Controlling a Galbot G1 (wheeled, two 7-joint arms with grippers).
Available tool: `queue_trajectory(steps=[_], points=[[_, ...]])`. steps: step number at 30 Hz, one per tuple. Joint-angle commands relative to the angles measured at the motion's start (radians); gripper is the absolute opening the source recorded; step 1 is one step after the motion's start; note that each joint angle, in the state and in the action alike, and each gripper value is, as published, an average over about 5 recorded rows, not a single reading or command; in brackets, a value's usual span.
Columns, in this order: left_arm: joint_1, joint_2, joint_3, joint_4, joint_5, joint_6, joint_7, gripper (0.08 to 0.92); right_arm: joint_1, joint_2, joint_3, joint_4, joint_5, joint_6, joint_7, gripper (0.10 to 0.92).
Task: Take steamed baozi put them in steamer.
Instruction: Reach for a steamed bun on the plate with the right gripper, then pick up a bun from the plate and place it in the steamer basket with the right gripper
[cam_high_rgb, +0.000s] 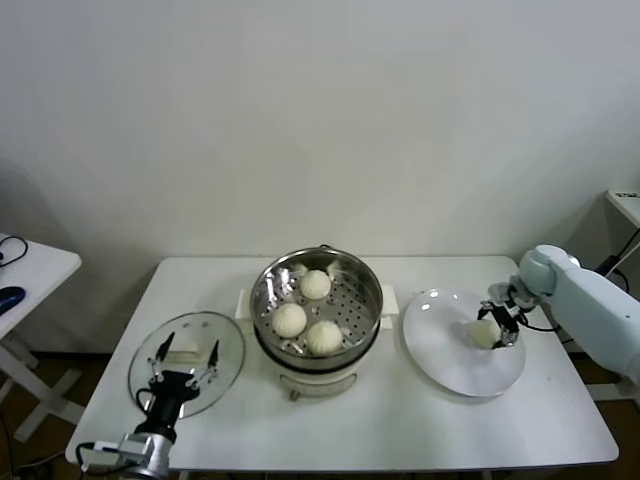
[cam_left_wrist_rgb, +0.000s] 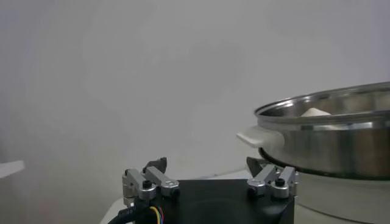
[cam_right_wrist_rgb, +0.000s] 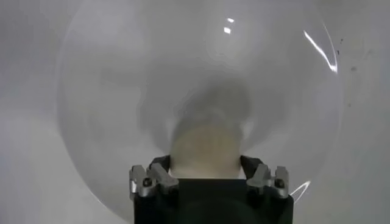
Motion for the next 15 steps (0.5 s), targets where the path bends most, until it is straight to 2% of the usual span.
queue_trajectory(steps=[1,9,15], points=[[0.001,0.001,0.000,0.000,-0.001,-0.001,0.000,0.823,-0.004,0.007,0.007,-0.010,-0.007,0.002,0.003,0.742],[0.002,0.001,-0.002,-0.004,-0.001,-0.002,0.000,0.823,0.021,-0.003,-0.008,0.002,0.030,-0.005,0.006,0.714],[0.001,0.000,-0.001,-0.010,-0.001,-0.002,0.001,0.823,0.159,-0.037,-0.161,0.055,0.249,-0.069,0.006,0.705]])
